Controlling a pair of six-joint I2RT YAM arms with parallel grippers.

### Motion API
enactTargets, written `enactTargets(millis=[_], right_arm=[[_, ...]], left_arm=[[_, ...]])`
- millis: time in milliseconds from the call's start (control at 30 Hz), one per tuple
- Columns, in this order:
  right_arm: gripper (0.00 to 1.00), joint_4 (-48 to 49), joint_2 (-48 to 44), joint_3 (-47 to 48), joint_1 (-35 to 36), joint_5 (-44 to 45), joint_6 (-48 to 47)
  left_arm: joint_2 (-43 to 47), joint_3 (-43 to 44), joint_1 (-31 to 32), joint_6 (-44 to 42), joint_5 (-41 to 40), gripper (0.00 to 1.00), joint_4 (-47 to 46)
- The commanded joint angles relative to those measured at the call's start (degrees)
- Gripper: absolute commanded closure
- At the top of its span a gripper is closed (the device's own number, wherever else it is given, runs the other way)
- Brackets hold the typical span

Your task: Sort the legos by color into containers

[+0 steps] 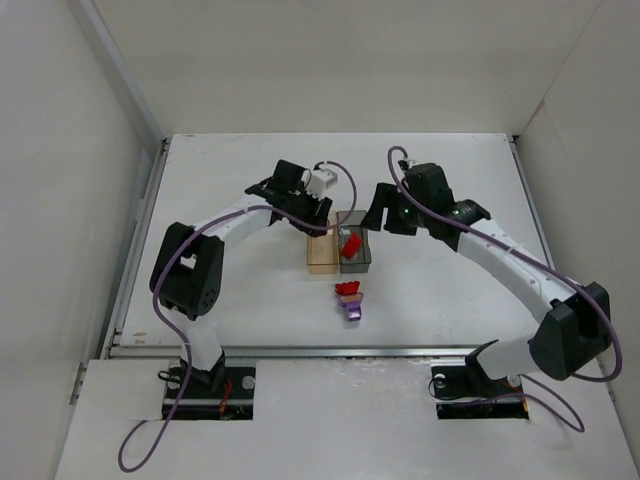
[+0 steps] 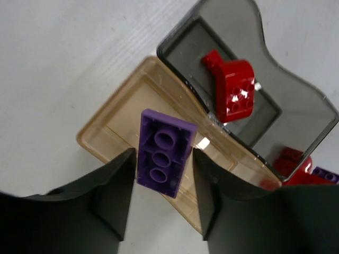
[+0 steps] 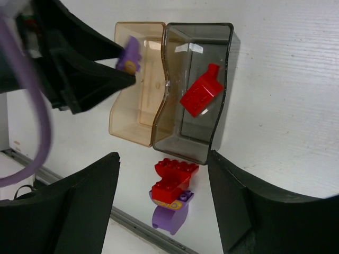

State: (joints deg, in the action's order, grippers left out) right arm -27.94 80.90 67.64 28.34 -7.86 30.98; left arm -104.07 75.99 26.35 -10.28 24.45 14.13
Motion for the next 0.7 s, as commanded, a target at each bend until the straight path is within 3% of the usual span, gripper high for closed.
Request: enactTargets(millis=[0, 100, 367, 400, 433, 667], right_arm=[[0.27, 0.17, -4.34, -1.18, 1.54, 4.86, 2.5], [0.27, 0.17, -6.1, -2.77, 2.68, 6.71, 3.3], [0.23, -5.18, -7.43, -4.96, 11.2, 14.27, 7.69], [0.23, -5.19, -7.43, -5.49, 11.91, 14.27, 7.69], [0.23, -5.19, -7.43, -6.11, 13.13, 13.75, 7.69], [0.23, -3.78, -4.36, -7.88, 16.04, 11.54, 5.14]], left_arm=[[4.58, -2.68, 0.02, 0.97, 1.13, 0.54, -2.26], [5.63, -3.83, 0.63, 0.97, 1.74, 0.21, -3.14], [12.82, -3.83, 1.34, -0.01, -0.36, 0.16, -2.62], [13.97, -3.83, 1.34, 0.61, -0.36, 0.13, -2.62], [15.11, -4.35, 1.34, 1.92, 0.42, 0.0, -3.75], [24.08, -4.43, 1.34, 5.54, -3.61, 0.0, -2.97]])
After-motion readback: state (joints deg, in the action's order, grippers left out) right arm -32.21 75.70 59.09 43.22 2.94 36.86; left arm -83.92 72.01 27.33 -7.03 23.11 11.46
